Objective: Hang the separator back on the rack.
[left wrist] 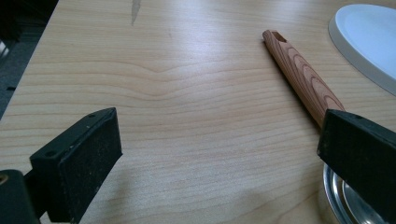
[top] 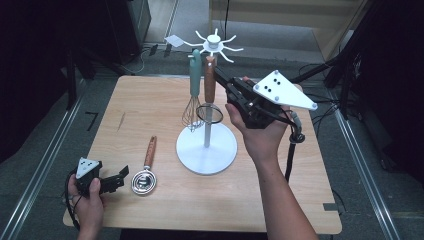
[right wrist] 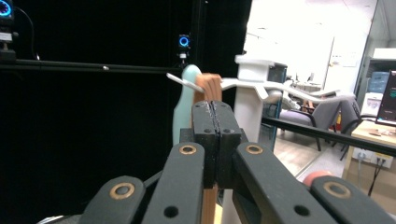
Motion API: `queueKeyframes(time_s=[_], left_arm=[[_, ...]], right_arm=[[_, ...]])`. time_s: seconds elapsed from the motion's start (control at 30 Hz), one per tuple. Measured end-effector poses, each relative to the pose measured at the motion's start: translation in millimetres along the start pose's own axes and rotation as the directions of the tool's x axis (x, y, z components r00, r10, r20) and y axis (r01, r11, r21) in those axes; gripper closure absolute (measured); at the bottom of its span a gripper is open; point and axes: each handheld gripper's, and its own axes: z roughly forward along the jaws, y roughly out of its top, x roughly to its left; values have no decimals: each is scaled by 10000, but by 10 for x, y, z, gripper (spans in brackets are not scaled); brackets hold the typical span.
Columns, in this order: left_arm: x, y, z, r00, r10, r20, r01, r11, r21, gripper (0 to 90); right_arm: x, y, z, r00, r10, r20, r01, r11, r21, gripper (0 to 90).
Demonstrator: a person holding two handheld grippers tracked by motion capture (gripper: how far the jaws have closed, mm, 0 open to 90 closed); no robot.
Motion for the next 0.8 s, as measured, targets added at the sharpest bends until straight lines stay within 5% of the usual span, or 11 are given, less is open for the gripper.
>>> queueKeyframes(time_s=[0.43,0.63,0.8], left_arm=[[-51,17,-13,9984,61,568,-68,9999,120,14],[-190,25,-9,9971,355,678,-359,9993,37,288],[-216,15,1,9908,205,1340,-241,9994,252,595]], right_arm=[[-195,-407,-224,9956,107,930,-197,9952,960,900],[-279,-707,-383,9915,288,1270,-483,9871,1529,888],[-353,-986,-537,9861,486,1586,-808,9758,2032,859]])
